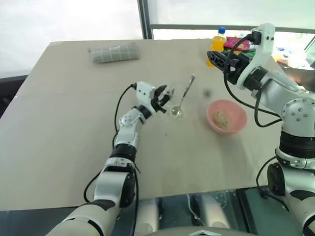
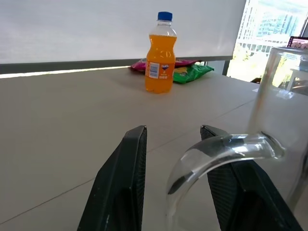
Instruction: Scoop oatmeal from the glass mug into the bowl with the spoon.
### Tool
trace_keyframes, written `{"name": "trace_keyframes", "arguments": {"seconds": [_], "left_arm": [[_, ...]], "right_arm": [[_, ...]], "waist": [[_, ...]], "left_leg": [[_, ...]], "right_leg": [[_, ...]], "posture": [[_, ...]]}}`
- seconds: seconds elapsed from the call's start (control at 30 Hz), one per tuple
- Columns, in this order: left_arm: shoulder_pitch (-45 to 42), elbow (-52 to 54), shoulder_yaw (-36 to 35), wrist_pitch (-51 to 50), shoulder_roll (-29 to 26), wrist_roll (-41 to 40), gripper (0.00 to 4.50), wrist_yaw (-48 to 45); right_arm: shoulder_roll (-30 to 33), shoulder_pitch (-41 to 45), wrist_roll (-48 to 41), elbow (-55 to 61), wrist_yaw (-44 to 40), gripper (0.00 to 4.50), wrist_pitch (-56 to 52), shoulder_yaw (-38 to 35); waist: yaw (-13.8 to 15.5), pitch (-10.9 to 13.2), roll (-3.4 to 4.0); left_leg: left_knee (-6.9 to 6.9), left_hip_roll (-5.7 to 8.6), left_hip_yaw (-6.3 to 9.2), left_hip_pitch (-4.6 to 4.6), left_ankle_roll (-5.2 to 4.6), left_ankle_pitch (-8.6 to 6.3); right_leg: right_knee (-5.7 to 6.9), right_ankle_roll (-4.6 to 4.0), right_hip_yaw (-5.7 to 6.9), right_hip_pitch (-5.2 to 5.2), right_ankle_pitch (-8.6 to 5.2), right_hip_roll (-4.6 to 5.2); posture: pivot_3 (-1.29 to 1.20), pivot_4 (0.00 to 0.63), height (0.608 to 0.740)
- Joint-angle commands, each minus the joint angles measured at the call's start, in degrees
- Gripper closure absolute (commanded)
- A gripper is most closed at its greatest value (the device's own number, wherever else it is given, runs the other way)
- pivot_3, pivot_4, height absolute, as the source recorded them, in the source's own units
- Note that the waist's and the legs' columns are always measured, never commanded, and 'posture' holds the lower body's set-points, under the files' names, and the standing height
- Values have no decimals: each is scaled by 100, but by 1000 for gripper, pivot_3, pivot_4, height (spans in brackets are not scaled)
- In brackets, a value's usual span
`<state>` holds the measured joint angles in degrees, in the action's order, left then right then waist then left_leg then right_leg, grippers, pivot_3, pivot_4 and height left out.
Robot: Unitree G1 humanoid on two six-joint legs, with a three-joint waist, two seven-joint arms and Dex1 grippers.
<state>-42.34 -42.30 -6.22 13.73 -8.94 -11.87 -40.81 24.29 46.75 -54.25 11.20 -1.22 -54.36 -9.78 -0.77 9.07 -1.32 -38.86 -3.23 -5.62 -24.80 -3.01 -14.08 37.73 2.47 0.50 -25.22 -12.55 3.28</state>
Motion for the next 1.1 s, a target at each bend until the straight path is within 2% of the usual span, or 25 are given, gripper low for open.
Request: {"name": "trace_keyframes", "arguments": {"seconds": [0.03, 0.37, 0.57, 0.7, 0.87, 0.93, 0.97, 1.07, 1.1], "left_arm": [[144, 367, -26, -77, -63, -146, 2701, -57], [547, 949, 43, -371, -147, -195, 2701, -108], [1227, 2100, 132, -860, -410, -230, 2701, -139], [1995, 3418, 50, -1471, -895, -376, 2701, -131], [3170, 4947, -312, -2078, -1458, -702, 2701, -4], [3672, 5440, -514, -2286, -1517, -848, 2127, 176], [3945, 5725, -619, -2449, -1518, -990, 1986, 250], [4906, 6503, -726, -2784, -1534, -1113, 600, 425], [5182, 6692, -726, -2858, -1544, -1113, 131, 463]], "right_arm": [[76, -49, 209, 202, -134, 1570, 120, -107], [106, -253, 665, 260, -353, 1570, 192, -171], [267, -779, 680, 623, -543, 1570, 286, -508], [879, -1904, 816, 934, -1059, 1570, 383, -1006], [1309, -3558, 969, 1488, -2396, 1570, 1476, -1733], [1502, -4371, 1046, 1641, -3064, 1570, 1704, -1852], [1482, -4743, 959, 1675, -3334, 1570, 1757, -1930], [1274, -5772, 1053, 1647, -3964, 765, 2214, -1917], [1250, -6059, 1191, 1621, -4202, 321, 2408, -1819]], "waist": [[0, 0, 0], [-1, -1, 1], [1, -1, 2], [27, -2, 2], [2, -2, 4], [-5, -5, 9], [-4, -6, 9], [1, -7, 4], [1, -6, 5]], "left_leg": [[0, 0, 0, 0, 0, 0], [0, 0, 0, 2, 0, 0], [1, -2, 2, 3, 1, 0], [1, -2, 6, -1, 1, 0], [2, -3, 23, 6, 1, -1], [3, -4, 28, 17, 0, -2], [3, -5, 29, 25, 0, -2], [4, -9, 37, 67, 1, -4], [5, -10, 36, 85, 0, -5]], "right_leg": [[0, 0, 0, 0, 0, 0], [1, 0, 0, 0, 0, 0], [0, 0, -1, 0, 0, 0], [-6, 0, 1, 2, 0, 3], [-7, 0, -4, 4, -1, 5], [-4, 1, -7, 10, -2, 4], [-5, 1, -7, 16, -2, 4], [-12, -4, 0, 62, -8, 4], [-14, -20, -1, 80, -21, 5]], "posture": [[0, 150, 740], [0, 150, 740], [0, 150, 740], [0, 150, 740], [0, 150, 740], [0, 150, 740], [0, 150, 740], [0, 150, 740], [0, 150, 740]]}}
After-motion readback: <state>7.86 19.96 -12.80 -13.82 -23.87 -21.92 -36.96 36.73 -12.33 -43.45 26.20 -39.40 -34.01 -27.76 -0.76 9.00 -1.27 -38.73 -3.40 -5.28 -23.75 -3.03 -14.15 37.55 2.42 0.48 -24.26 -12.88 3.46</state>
